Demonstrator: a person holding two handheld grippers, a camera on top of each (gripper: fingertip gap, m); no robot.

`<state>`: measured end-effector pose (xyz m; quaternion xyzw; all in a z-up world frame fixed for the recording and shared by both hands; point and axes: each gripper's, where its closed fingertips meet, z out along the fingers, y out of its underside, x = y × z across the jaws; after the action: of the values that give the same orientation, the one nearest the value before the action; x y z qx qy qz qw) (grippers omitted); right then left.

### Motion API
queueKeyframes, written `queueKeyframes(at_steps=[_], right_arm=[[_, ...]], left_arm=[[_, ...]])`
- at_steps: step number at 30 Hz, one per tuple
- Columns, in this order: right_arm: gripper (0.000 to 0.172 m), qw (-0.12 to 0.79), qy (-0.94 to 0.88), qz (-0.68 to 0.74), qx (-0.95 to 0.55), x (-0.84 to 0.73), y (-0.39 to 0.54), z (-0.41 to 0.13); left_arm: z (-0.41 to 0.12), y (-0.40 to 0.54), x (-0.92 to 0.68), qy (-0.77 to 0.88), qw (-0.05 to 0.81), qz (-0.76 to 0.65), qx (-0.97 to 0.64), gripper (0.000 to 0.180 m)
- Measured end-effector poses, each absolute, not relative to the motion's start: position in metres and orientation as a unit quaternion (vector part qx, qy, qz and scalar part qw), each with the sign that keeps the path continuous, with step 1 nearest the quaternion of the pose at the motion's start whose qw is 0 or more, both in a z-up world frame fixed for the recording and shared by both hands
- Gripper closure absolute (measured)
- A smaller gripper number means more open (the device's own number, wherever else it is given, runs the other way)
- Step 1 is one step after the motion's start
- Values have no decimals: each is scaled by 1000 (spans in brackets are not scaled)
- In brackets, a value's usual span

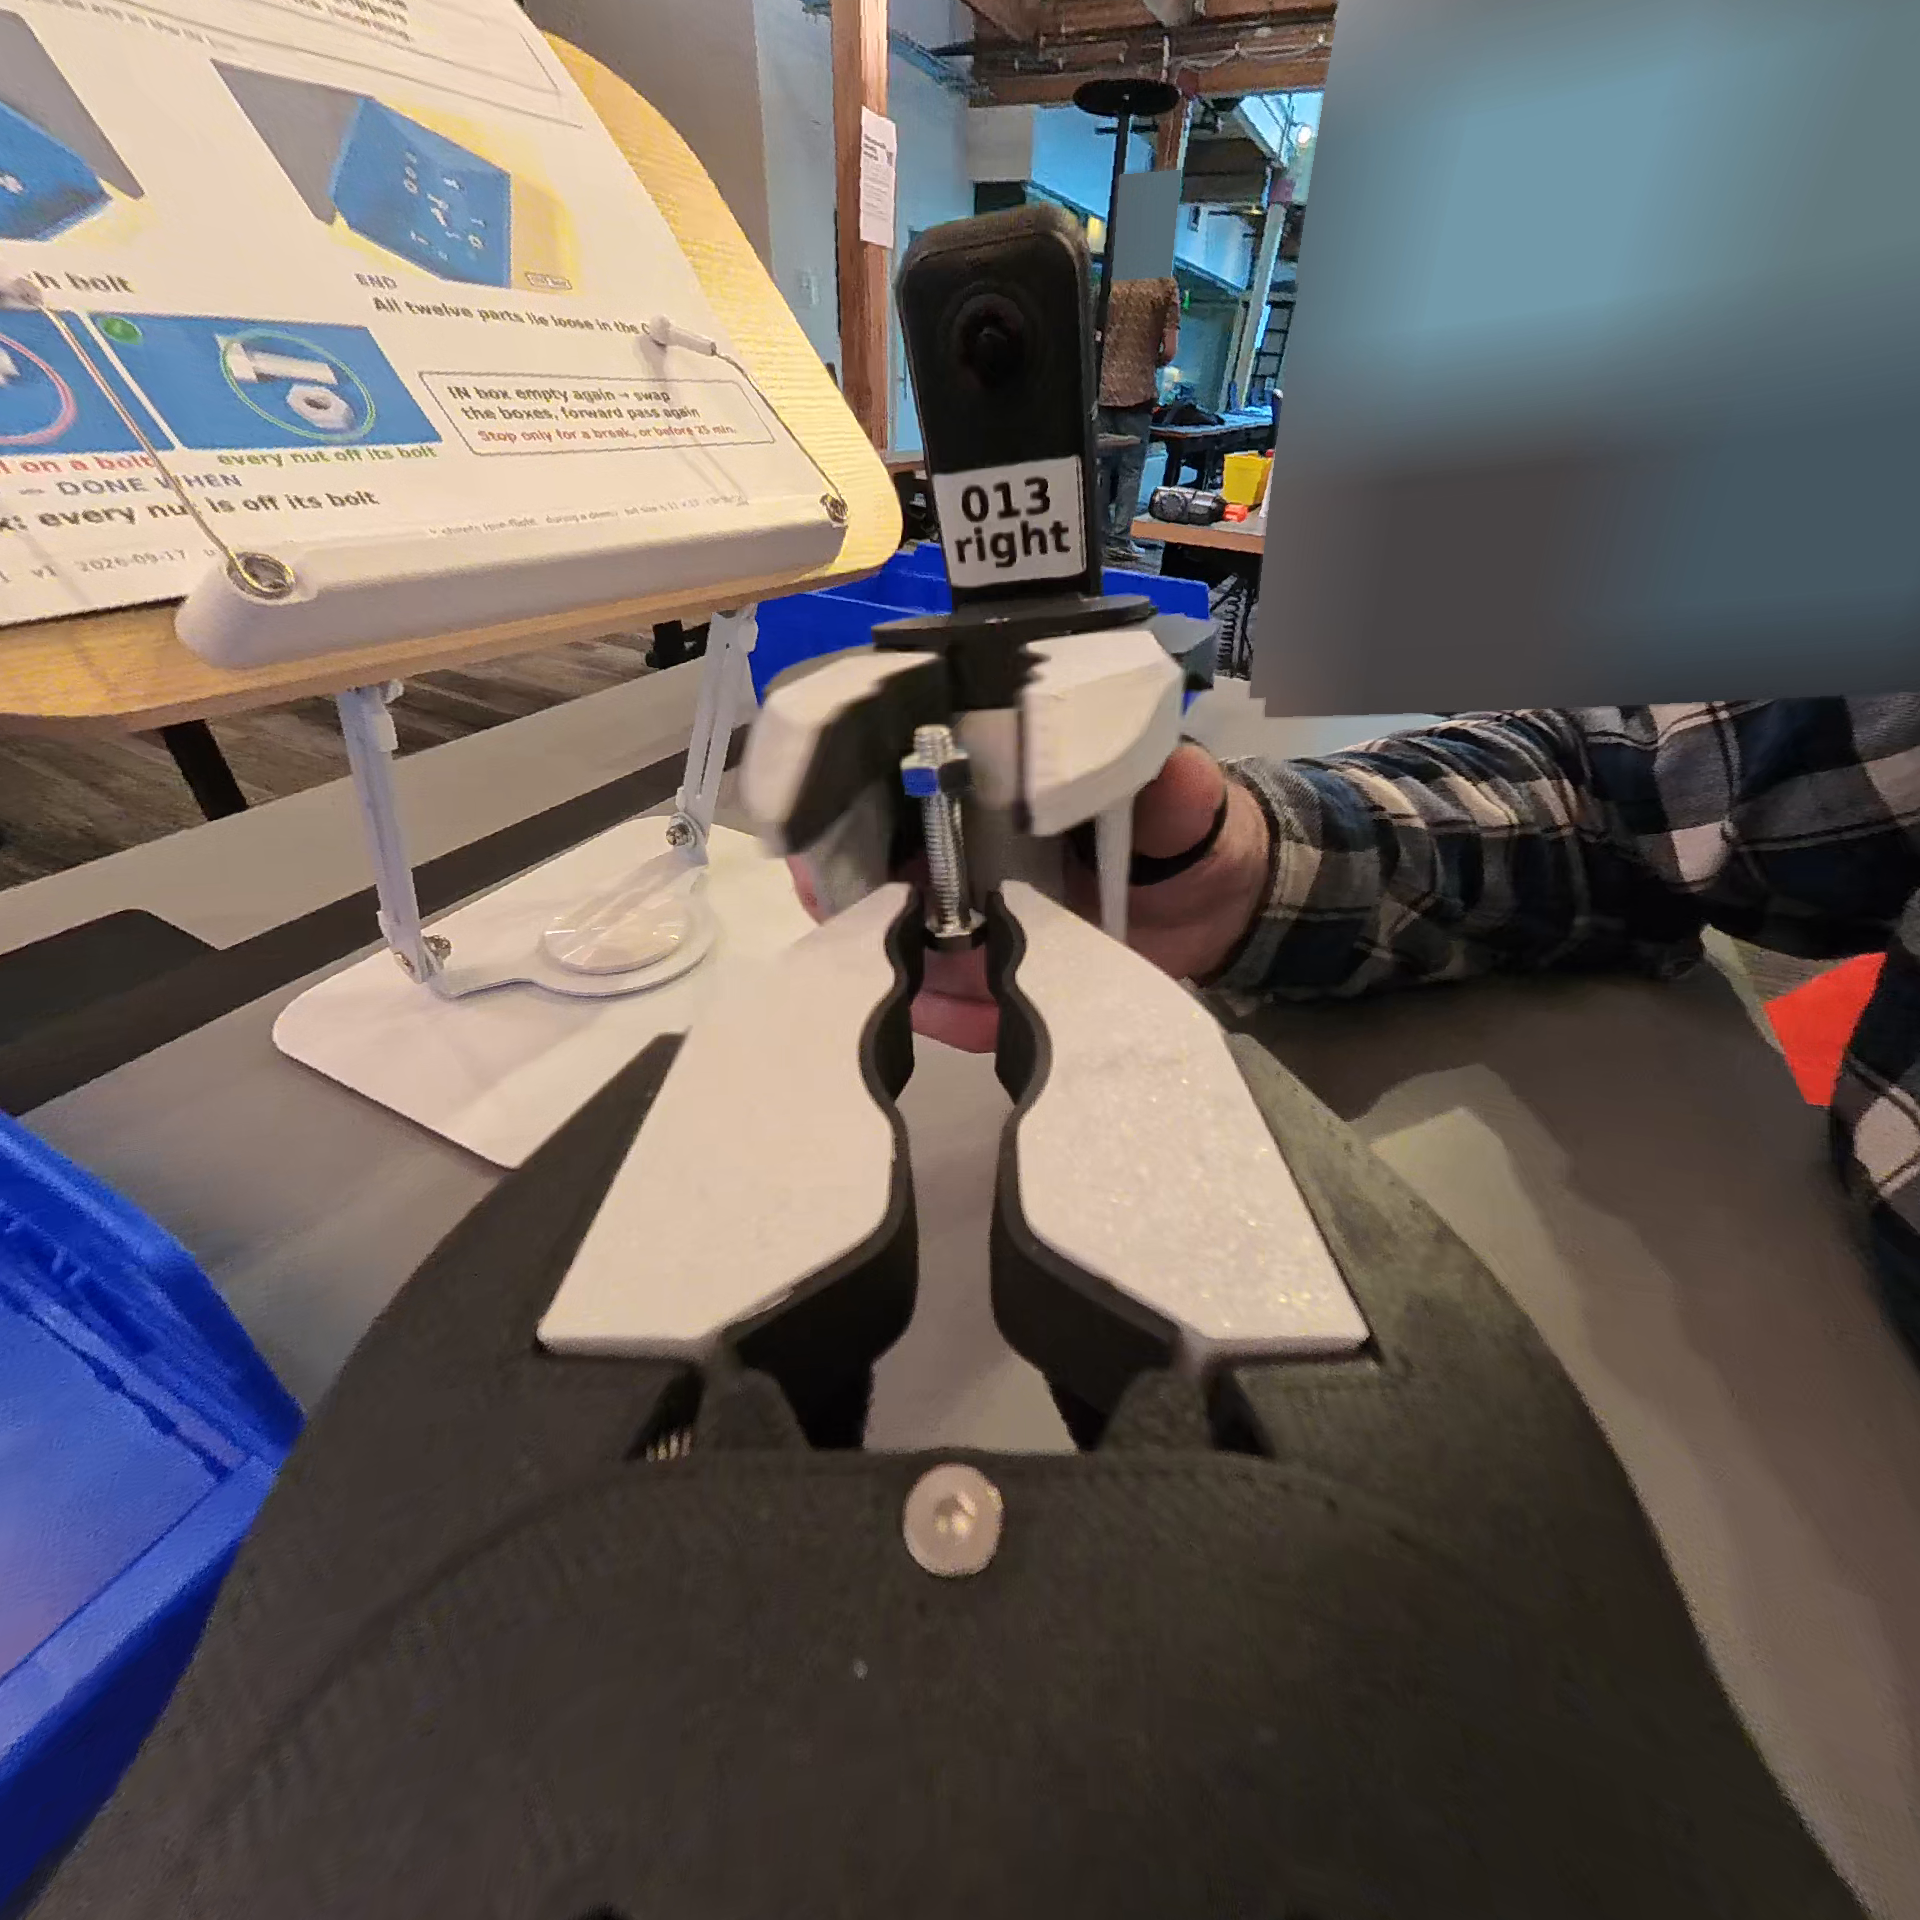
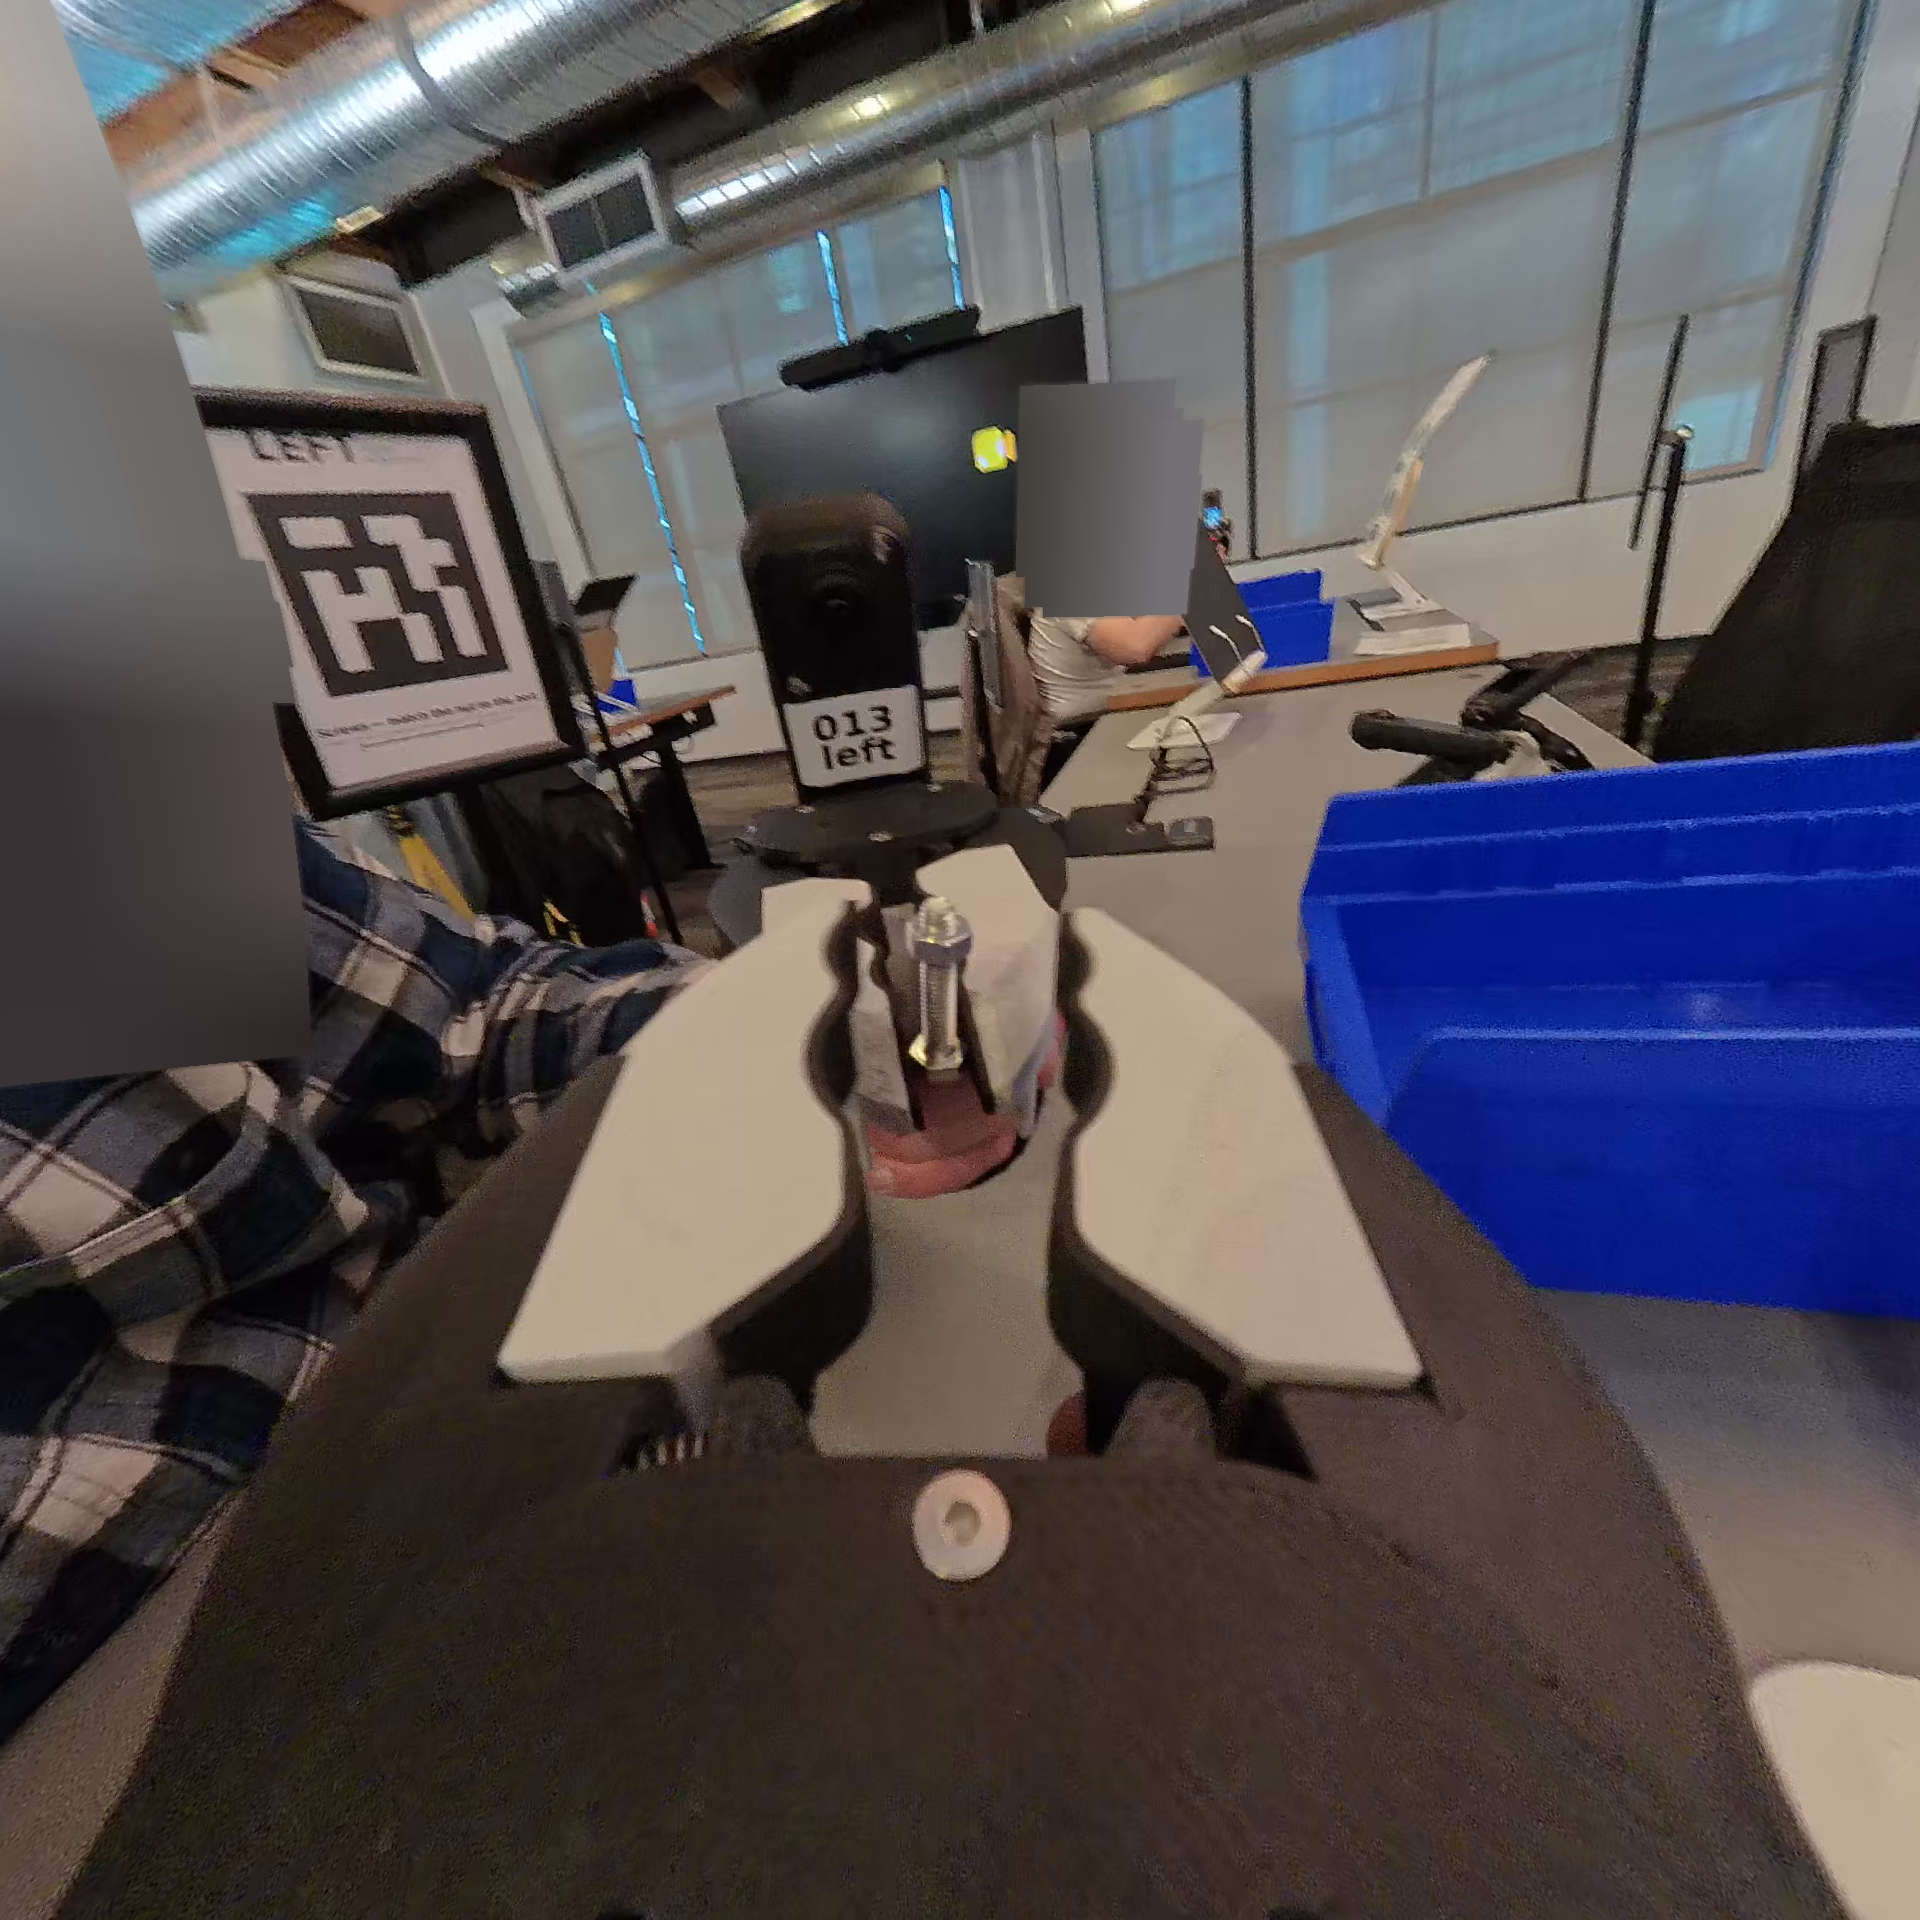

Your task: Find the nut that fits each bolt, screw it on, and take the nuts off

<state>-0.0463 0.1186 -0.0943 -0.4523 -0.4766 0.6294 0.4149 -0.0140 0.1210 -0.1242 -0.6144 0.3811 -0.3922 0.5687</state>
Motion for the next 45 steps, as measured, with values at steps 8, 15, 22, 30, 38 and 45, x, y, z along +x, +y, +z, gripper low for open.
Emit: queueKeyframes(at_steps=[8, 15, 22, 30, 38, 45], right_arm=[[126, 430, -472, 612, -466, -51, 123, -94], [126, 435, -454, 625, -462, -42, 132, -87], [127, 433, -434, 638, -466, -33, 143, -89], [125, 434, -457, 645, -434, -50, 124, -73], [127, 440, -425, 648, -454, -34, 151, -77], [121, 434, -457, 657, -413, -49, 119, -65]], left_arm=[[-118, 116, -12, 385, 580, -401, -595, 170], [-106, 113, -19, 372, 597, -415, -577, 171], [-100, 114, -26, 358, 603, -436, -564, 171], [-102, 109, -17, 375, 600, -432, -559, 171], [-95, 108, -24, 366, 611, -439, -548, 171], [-100, 110, -21, 372, 605, -435, -553, 171]])
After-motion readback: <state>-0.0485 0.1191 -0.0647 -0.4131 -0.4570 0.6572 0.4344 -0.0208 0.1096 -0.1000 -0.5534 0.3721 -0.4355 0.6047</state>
